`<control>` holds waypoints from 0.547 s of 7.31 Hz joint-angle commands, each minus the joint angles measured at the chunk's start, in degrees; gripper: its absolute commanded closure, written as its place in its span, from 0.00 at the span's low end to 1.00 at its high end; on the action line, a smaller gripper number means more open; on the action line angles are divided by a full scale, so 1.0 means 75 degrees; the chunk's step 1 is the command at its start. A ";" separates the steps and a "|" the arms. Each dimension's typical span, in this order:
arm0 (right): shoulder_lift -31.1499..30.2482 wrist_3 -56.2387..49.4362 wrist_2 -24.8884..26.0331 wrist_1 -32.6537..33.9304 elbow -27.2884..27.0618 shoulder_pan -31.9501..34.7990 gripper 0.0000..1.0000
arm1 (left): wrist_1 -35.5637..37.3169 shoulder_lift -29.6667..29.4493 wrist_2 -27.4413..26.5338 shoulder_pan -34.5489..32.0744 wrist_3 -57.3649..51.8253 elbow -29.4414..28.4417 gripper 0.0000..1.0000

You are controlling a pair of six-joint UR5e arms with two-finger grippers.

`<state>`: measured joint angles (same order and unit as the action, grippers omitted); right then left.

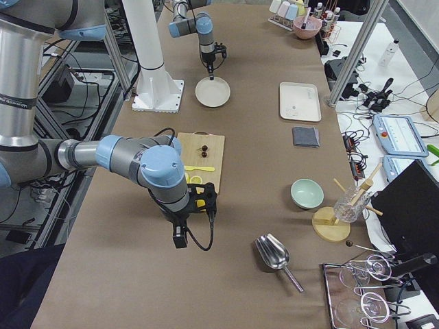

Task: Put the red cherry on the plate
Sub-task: 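Slide the white bowl with the left gripper toward the table center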

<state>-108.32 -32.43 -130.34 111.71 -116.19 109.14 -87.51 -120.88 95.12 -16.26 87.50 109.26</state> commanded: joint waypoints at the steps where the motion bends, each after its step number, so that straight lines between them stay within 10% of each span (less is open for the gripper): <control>1: 0.0017 0.0000 0.0000 0.0000 0.0000 0.0003 0.00 | -0.0004 0.0039 -0.0015 -0.0001 -0.0006 -0.0001 0.37; 4: 0.0017 0.0000 0.0000 0.0000 0.0000 0.0014 0.00 | -0.0004 0.0039 -0.0015 -0.0094 -0.0018 0.0069 0.03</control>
<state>-108.20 -32.43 -130.34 111.71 -116.19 109.19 -87.54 -120.59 94.98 -16.57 87.43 109.48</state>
